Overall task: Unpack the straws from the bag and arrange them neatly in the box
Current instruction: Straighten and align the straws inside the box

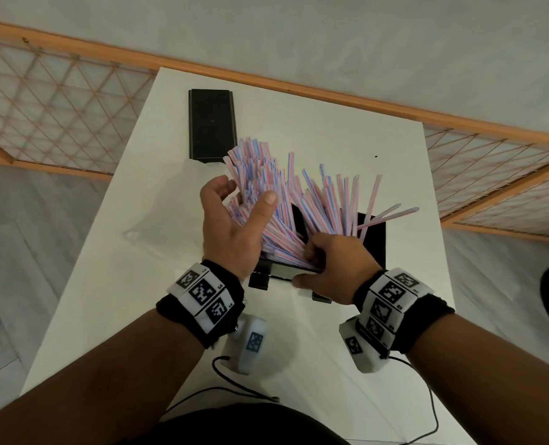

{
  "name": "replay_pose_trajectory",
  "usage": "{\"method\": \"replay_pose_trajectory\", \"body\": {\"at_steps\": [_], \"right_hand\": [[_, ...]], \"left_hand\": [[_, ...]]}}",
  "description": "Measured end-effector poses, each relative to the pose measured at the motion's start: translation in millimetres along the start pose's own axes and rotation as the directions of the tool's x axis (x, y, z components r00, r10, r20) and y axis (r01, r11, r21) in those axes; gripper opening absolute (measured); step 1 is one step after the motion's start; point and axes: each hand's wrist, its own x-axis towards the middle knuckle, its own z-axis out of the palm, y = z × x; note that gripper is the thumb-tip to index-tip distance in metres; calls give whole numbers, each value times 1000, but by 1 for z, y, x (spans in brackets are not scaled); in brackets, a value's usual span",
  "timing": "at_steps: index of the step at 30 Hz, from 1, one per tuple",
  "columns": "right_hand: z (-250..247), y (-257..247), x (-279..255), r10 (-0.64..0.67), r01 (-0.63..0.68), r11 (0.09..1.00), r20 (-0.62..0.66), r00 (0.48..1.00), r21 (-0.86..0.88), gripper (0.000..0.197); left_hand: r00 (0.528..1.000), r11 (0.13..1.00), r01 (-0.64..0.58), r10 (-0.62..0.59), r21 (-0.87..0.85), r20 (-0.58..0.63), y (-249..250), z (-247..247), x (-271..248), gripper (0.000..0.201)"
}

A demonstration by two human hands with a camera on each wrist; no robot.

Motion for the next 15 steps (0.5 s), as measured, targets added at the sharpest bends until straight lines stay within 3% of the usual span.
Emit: {"method": "replay_pose_trajectory", "body": {"at_steps": [7, 10, 15], "right_hand": [[-12, -13, 14, 4, 49, 976, 240, 971, -212, 53], [-9, -17, 18, 29, 33, 983, 335, 942, -179, 80], [-6, -21, 26, 32, 0, 996, 345, 938, -91, 84]], "left_hand": [[1000, 1000, 13, -13, 20, -21, -1, 3, 3, 87], [1000, 1000, 7, -6, 25, -28, -2, 3, 2, 86], [1000, 999, -10, 11, 39, -21, -2, 3, 2, 89]]}}
